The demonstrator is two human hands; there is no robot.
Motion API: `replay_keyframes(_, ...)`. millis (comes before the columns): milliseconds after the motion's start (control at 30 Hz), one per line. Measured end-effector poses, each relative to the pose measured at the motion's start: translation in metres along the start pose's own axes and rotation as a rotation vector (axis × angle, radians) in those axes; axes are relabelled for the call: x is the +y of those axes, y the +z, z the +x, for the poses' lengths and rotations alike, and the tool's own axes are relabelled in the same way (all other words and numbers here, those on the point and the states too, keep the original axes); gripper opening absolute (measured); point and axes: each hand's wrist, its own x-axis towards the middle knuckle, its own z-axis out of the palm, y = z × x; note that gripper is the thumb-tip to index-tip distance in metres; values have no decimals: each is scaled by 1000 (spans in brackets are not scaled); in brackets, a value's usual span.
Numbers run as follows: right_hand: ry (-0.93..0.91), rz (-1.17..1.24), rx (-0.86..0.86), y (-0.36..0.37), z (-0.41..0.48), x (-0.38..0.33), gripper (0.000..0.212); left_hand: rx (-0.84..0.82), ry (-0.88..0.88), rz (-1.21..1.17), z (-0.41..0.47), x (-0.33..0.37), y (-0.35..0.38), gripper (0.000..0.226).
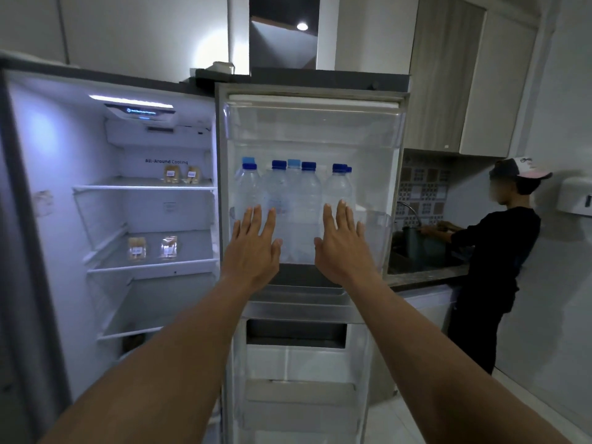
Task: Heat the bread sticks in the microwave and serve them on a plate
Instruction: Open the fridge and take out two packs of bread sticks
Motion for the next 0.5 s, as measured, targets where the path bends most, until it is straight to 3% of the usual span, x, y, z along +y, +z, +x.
replay_keyframes(333,-102,112,-40,18,10,-115,78,-20,-82,53,-35,-124,-46,64)
replay_keyframes(500,-131,162,-25,39,20,-182,66,-23,-129,95,-50,-197,-68,62)
